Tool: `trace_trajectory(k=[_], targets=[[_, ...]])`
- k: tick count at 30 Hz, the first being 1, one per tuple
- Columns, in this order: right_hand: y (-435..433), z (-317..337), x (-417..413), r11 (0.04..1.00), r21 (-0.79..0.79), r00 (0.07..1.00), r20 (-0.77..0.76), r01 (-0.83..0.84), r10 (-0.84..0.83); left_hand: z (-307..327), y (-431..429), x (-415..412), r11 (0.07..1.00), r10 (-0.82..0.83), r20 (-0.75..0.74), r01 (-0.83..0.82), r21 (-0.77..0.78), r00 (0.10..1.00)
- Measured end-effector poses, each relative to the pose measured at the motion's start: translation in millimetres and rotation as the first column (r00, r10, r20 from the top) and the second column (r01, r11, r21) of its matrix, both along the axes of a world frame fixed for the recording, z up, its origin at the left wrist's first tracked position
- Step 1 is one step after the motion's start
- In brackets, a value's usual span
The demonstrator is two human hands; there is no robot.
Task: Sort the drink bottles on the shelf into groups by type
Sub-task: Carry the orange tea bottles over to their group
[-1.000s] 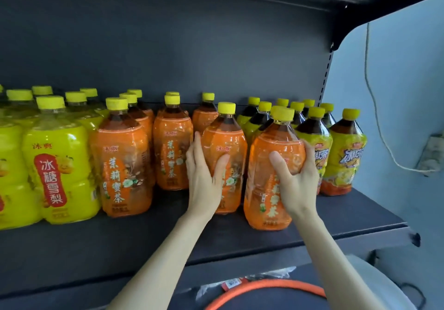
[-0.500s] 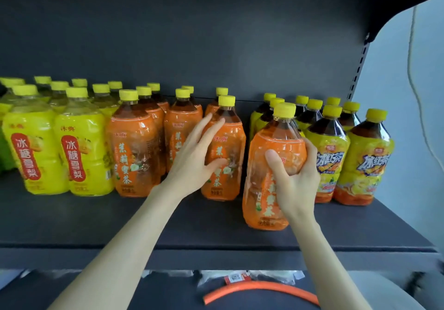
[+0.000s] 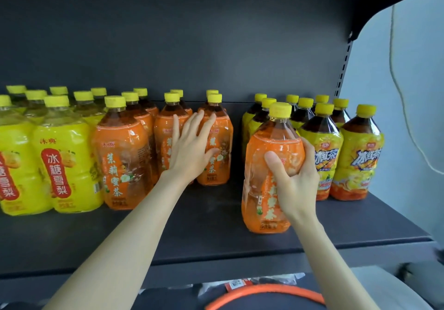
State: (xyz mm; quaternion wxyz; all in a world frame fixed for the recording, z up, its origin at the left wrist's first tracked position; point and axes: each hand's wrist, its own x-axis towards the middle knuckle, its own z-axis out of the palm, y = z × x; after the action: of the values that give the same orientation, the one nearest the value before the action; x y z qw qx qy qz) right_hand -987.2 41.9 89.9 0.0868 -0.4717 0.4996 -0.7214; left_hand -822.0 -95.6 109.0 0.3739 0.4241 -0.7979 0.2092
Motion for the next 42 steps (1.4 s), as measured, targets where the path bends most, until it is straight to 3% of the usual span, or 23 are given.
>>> trace_trajectory(k=[12, 15, 19, 23, 26, 33, 37, 39, 42], targets=[[5, 2, 4, 1.000, -0.023, 1.000, -0.004, -0.014, 0.014, 0, 11, 8, 0.996, 0.083, 0.111, -0.079, -0.041, 0.990], [8, 1, 8, 0.999, -0.041, 1.000, 0.001, -0.019, 0.019, -9, 32, 21, 0.991, -0.136, -0.150, 0.134, -0.024, 0.979], [8, 1, 31, 0.995, -0.041, 0.996, -0.001, -0.093, 0.093, -24, 69, 34, 0.914, -0.320, -0.557, 0.405, 0.031, 0.766], [-2, 1, 68, 0.989, -0.022, 0.989, -0.023, -0.149, 0.149, -27, 96, 48, 0.818, -0.355, -0.723, 0.572, 0.068, 0.593], [-16, -2, 90, 0.979, 0.006, 0.979, -0.035, -0.202, 0.202, -27, 101, 62, 0.781, -0.361, -0.743, 0.618, 0.089, 0.563], [-42, 3, 120, 0.900, 0.158, 0.905, -0.070, -0.406, 0.421, -29, 82, 93, 0.843, -0.331, -0.595, 0.513, 0.162, 0.733], [-50, 0, 127, 0.879, 0.182, 0.884, -0.084, -0.440, 0.459, -26, 65, 108, 0.985, -0.165, -0.353, 0.174, -0.006, 0.921], [-50, -4, 127, 0.889, 0.194, 0.883, -0.150, -0.414, 0.444, -22, 59, 118, 0.995, -0.064, -0.307, 0.039, -0.087, 0.950], [-46, -4, 128, 0.905, 0.199, 0.875, -0.243, -0.377, 0.418, -18, 45, 134, 0.992, -0.001, -0.267, -0.032, -0.118, 0.964]])
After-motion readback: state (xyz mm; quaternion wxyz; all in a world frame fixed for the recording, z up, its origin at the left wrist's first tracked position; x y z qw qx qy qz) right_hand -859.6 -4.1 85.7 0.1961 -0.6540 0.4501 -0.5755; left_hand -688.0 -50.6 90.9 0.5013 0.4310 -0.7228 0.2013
